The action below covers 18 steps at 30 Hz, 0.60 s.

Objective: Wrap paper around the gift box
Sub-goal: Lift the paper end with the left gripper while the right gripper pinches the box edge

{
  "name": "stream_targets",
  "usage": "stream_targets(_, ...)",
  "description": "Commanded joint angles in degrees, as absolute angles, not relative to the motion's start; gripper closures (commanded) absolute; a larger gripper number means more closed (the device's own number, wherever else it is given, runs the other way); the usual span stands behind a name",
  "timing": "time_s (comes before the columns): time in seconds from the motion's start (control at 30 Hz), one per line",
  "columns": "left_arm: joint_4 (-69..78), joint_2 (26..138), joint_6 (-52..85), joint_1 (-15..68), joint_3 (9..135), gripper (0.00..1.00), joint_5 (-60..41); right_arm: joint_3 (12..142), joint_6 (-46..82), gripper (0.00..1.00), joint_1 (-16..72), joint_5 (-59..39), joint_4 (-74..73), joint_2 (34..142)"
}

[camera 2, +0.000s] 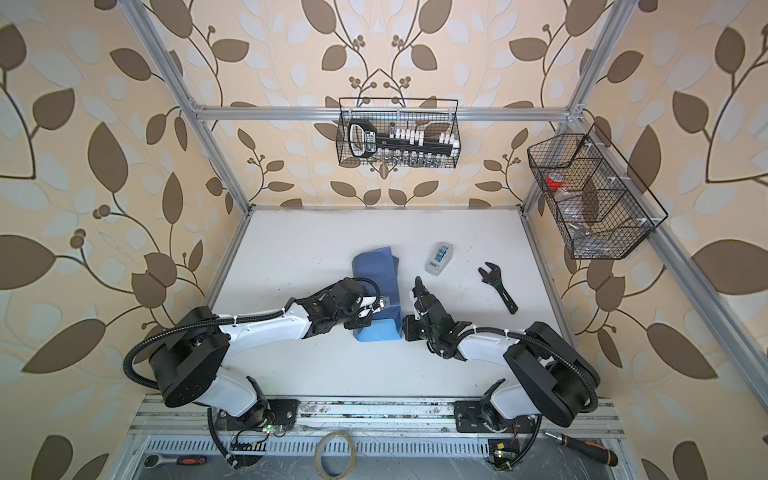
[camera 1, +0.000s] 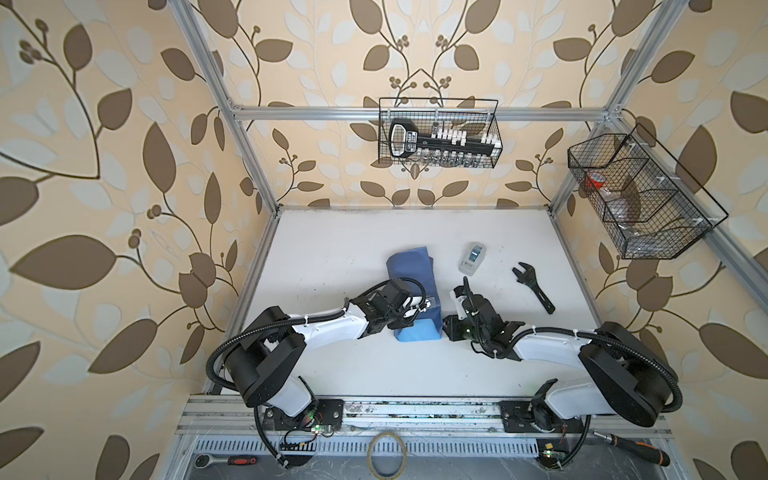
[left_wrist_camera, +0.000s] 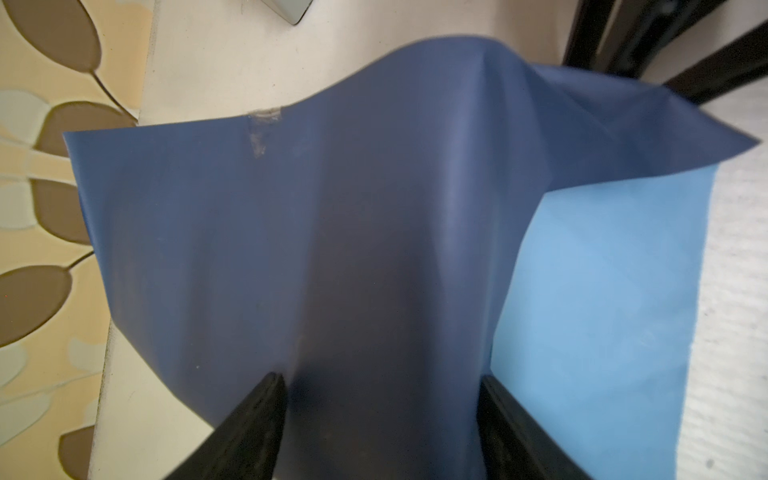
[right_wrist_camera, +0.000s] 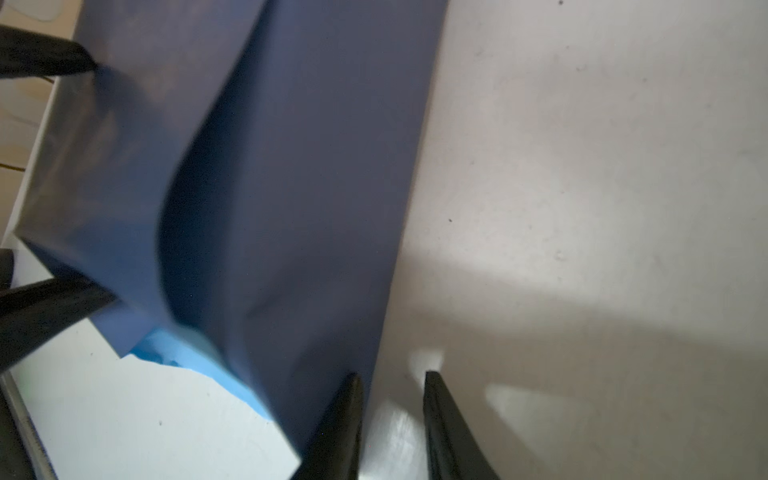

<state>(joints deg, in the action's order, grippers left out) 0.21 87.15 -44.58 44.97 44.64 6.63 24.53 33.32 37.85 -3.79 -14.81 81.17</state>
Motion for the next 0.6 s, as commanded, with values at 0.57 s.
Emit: stream_targets(0.57,-3.08,89.24,-46.82,45.09,44.82,0.26,7.37,26.26,33.09,0.73,38.59,-7.39,-19.71,80.67)
